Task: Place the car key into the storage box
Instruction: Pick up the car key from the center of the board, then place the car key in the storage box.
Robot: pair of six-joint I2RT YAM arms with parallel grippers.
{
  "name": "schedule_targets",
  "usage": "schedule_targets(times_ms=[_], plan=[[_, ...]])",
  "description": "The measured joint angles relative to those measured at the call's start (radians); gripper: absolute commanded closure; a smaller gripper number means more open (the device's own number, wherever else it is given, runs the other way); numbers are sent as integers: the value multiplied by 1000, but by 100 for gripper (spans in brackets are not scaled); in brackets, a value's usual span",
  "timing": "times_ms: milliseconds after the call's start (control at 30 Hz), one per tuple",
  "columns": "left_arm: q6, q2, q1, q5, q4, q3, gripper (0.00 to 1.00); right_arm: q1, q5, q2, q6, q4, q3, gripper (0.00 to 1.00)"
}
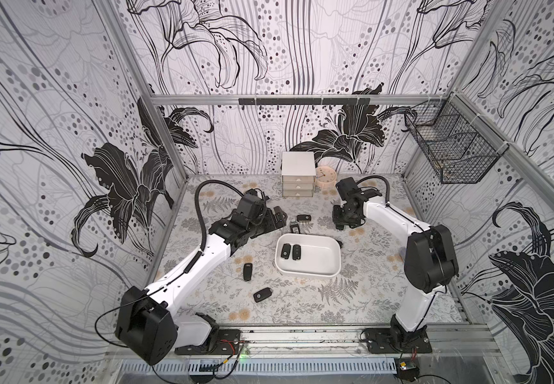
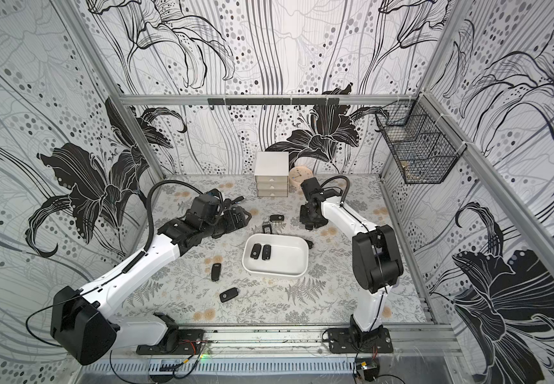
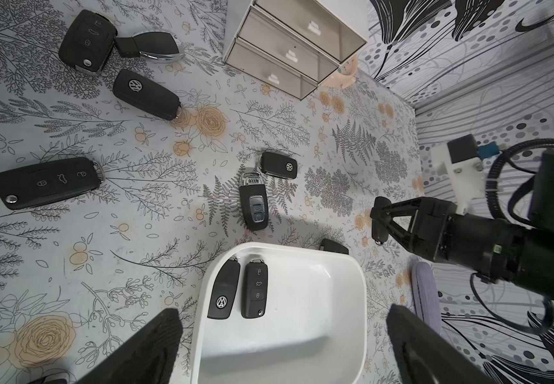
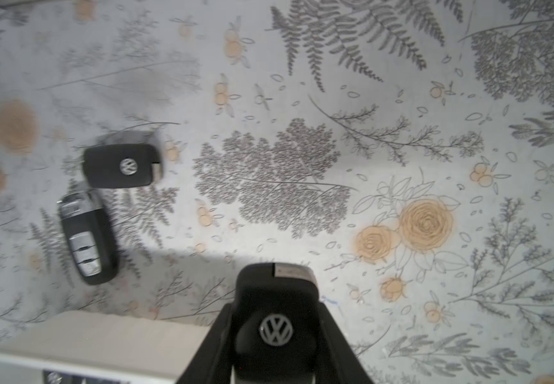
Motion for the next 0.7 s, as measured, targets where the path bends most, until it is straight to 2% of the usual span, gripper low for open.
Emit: schedule_targets(times_ms=[433, 700], plan=[[31, -49, 79, 72, -3, -51, 1, 336, 76, -63, 287, -42, -73, 68], [49, -56, 112, 117, -5, -51, 1, 426, 85, -15, 440, -20, -101, 68]])
